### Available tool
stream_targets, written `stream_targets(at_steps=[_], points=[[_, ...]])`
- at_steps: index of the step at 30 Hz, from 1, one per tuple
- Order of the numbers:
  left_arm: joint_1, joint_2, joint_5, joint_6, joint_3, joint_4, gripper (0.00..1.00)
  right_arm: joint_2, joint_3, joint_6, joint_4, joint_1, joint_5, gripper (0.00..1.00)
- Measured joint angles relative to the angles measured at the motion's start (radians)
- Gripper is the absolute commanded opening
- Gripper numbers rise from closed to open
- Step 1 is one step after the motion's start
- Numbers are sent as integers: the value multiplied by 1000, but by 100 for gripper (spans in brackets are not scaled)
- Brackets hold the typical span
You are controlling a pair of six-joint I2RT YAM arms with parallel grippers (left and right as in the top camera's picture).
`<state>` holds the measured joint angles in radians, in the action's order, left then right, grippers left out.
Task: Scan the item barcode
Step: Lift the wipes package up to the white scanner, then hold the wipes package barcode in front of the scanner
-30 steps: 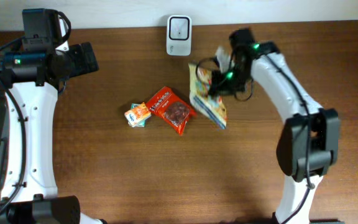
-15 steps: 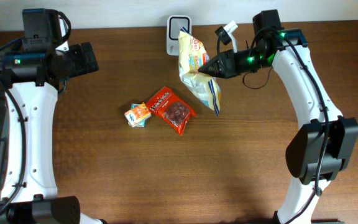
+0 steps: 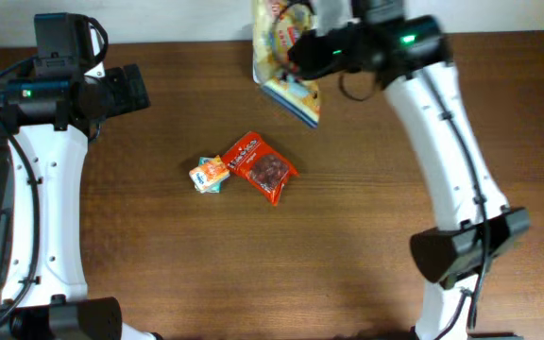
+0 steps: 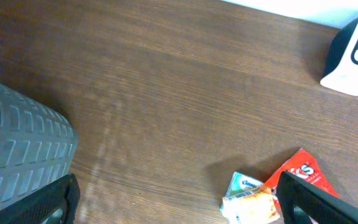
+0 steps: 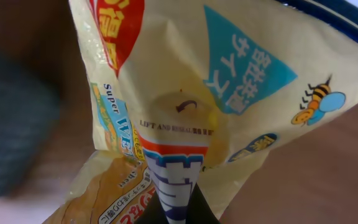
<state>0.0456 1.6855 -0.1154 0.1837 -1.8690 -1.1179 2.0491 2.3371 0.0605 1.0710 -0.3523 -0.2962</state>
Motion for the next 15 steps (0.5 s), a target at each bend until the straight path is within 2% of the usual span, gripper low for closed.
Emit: stream_targets(at_steps=[3,7,15], points=[[0,0,0,0,0,0,99,39,7,-11,-56,-76,293,4],[0,0,0,0,0,0,99,168,10,-45,-137,-79,506,4],[0,0,0,0,0,0,99,373,10,-101,-285,-71,610,4]])
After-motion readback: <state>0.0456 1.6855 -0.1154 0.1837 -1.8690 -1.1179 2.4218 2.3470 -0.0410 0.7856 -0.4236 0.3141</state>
